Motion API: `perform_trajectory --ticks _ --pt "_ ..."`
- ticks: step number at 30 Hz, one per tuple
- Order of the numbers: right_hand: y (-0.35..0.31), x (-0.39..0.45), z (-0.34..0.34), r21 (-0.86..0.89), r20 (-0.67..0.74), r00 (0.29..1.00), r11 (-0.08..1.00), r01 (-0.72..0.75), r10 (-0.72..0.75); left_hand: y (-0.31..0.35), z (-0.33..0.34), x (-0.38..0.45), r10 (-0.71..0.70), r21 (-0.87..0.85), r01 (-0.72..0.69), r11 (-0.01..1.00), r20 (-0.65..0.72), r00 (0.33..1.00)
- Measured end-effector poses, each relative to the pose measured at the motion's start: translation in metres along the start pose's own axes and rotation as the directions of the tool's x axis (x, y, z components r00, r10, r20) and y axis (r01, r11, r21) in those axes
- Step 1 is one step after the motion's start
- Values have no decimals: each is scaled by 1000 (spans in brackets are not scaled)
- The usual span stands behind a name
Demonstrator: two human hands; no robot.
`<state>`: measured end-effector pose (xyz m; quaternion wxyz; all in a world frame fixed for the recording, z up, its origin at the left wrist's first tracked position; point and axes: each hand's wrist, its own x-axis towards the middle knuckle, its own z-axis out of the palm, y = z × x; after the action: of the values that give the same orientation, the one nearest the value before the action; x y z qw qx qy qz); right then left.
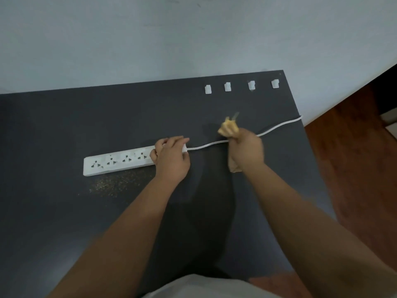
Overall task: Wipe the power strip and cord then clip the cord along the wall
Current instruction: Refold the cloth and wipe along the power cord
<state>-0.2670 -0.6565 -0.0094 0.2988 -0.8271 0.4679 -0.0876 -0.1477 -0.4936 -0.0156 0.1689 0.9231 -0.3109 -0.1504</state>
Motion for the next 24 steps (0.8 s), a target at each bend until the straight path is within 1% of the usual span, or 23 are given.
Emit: perform_trajectory --ticks 2,3,4,7,10,13,16,18,19,22,24 --pt "-26 -11 26 67 150 979 990 128 -136 8 5 3 79 30 -80 996 26 997" --pt "-33 -14 35 77 215 963 986 150 -164 10 8 4 113 60 -117 991 51 992" --pt "-33 -13 39 71 247 955 986 149 -162 10 10 7 136 86 -142 986 65 989" --pt "-5 3 25 -33 202 977 996 77 -69 6 10 13 139 88 -139 986 10 990" --pt "43 24 -10 -93 83 994 994 -60 67 2 9 18 149 94 -147 985 -14 989" --pt "81 38 -46 -93 -29 986 981 -169 167 4 10 19 144 94 -144 985 0 990" --pt "91 44 -58 -10 -85 968 971 -239 237 6 12 19 127 116 -125 985 -8 992" --pt "80 40 -51 50 -59 974 975 -217 219 11 14 20 144 156 -140 978 -15 989" --pt "72 36 -45 69 -34 981 979 -190 193 17 15 21 173 182 -170 968 0 985" --pt "48 22 -22 95 49 992 988 -120 116 52 28 28 308 218 -324 921 105 946" --pt "36 18 -10 70 111 992 995 -65 57 77 38 35 358 213 -379 900 131 924"
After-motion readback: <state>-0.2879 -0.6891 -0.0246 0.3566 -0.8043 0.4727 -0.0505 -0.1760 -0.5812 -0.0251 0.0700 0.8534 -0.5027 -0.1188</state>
